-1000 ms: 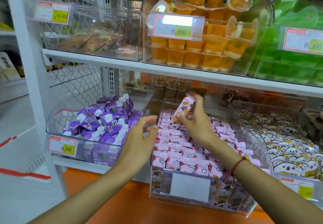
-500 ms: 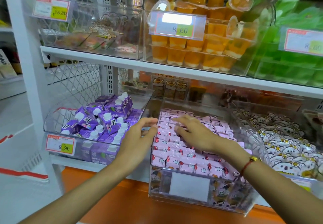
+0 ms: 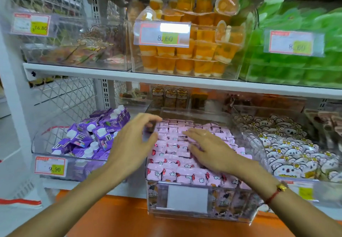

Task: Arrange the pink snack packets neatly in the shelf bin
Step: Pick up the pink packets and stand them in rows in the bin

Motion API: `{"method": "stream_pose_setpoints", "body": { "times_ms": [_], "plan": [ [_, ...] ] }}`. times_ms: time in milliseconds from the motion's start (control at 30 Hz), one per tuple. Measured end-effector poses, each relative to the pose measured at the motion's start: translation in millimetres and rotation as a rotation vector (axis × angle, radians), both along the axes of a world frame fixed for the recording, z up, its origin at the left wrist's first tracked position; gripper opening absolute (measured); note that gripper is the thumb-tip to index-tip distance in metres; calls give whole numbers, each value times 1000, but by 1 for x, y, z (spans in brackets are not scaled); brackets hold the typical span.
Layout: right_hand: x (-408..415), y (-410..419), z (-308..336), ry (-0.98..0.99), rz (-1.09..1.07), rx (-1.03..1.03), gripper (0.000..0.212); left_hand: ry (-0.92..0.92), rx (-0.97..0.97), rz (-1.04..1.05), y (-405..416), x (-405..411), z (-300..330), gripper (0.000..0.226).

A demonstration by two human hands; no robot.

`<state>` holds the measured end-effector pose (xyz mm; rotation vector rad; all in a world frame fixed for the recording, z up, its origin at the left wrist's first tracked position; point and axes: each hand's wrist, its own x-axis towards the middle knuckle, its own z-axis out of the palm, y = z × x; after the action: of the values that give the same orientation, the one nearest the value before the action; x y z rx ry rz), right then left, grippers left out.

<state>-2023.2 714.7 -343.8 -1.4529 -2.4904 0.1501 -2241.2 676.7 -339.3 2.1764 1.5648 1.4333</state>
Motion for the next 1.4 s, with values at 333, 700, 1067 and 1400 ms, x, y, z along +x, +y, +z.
{"method": "stream_pose_setpoints", "body": {
  "times_ms": [333, 700, 1067, 1400],
  "plan": [
    [19, -22, -6, -98, -51, -5, 52, 769, -413, -232, 79, 53, 32, 33],
    [18, -20, -5, -95, -44, -52, 51, 788, -266, -85, 82, 63, 19, 7],
    [22, -19, -2, 1, -61, -100, 46, 603, -292, -39, 82, 51, 33, 11],
    [23, -18, -10, 2, -37, -48, 54, 792, -446, -133, 88, 60, 23, 24]
  ]
}}
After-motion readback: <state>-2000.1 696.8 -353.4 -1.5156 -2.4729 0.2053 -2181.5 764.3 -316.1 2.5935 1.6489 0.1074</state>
